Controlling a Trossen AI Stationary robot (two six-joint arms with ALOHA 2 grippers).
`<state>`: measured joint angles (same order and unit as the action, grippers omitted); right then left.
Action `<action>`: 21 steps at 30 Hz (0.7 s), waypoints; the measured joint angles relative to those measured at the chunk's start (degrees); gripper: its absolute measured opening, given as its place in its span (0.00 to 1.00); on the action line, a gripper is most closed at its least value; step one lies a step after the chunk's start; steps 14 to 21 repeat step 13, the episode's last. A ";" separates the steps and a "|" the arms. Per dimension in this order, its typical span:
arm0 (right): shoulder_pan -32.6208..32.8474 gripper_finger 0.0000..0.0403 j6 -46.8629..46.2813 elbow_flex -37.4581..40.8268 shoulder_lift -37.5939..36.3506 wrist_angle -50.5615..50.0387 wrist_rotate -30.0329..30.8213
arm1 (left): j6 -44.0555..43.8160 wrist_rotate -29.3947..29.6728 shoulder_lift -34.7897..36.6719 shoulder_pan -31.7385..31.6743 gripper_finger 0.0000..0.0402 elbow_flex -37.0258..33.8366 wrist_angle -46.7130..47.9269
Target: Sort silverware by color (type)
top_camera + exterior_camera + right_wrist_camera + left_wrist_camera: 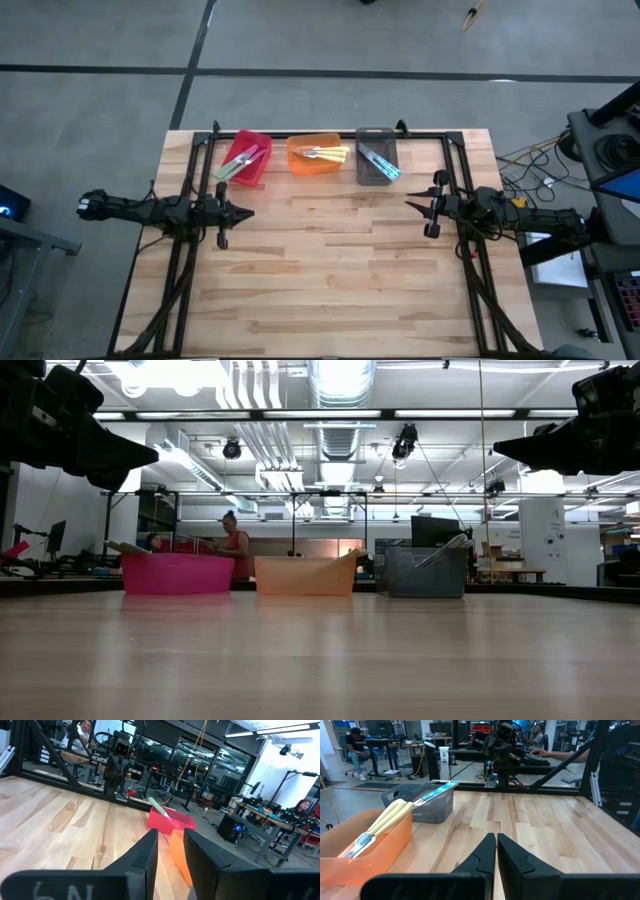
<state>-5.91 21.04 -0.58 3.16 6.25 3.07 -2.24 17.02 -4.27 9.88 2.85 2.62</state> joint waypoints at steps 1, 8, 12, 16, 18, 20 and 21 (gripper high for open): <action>0.01 0.21 0.00 0.00 0.00 0.01 0.00 | 0.00 0.00 0.00 -0.01 0.00 0.00 0.00; 0.01 0.18 0.00 0.00 0.00 -0.01 0.00 | 0.02 0.00 0.00 -0.01 0.00 0.00 0.01; 0.00 0.18 0.00 0.00 0.00 0.01 0.00 | 0.00 0.00 0.00 -0.01 0.00 0.00 0.00; 0.01 0.19 0.00 0.00 0.00 0.00 0.00 | 0.00 0.00 0.00 -0.01 0.00 0.00 -0.01; 0.01 0.19 0.00 0.00 0.00 0.00 0.00 | 0.00 0.00 0.00 -0.01 0.00 0.00 -0.01; 0.01 0.19 0.00 0.00 0.00 0.00 0.00 | 0.00 0.00 0.00 -0.01 0.00 0.00 -0.01; 0.01 0.19 0.00 0.00 0.00 0.00 0.00 | 0.00 0.00 0.00 -0.01 0.00 0.00 -0.01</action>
